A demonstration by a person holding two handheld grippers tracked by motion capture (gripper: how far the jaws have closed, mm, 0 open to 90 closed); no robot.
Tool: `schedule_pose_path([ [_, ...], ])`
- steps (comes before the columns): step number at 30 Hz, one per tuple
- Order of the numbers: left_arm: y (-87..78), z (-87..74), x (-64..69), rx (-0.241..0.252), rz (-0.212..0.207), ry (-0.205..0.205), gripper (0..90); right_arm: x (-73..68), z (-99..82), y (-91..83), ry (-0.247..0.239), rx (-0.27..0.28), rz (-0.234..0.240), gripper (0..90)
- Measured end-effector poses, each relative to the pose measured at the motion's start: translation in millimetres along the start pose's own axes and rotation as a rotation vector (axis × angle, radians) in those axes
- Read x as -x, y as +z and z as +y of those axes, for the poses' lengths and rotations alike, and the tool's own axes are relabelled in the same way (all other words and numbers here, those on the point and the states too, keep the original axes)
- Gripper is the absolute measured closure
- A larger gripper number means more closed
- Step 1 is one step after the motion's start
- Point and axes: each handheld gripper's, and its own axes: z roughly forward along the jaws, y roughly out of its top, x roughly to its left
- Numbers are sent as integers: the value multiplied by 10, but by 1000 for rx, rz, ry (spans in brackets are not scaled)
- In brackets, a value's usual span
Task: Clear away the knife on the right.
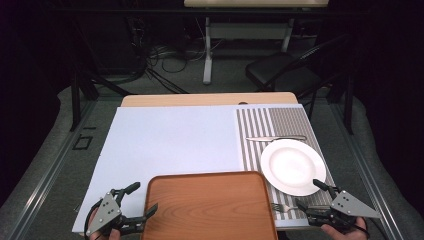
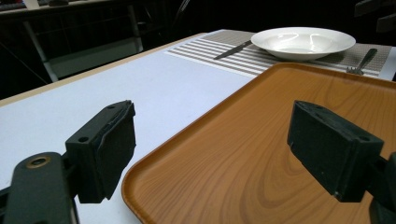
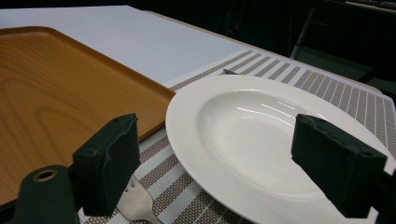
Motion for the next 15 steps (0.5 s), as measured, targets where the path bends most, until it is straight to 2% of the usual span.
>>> schedule_pose_path([
  [6,11,0,-10,-1,2,-18,154,5,-1,-15,-12,3,-4,147],
  [10,20,0,-14,5,2,-32,154,10,12,-22,0,13,-22,145],
  [11,36,-3,-11,7,12,-48,155,11,14,-25,-1,12,-27,144],
  [15,54,-4,-10,4,20,-66,155,24,16,-25,-15,12,-39,144],
])
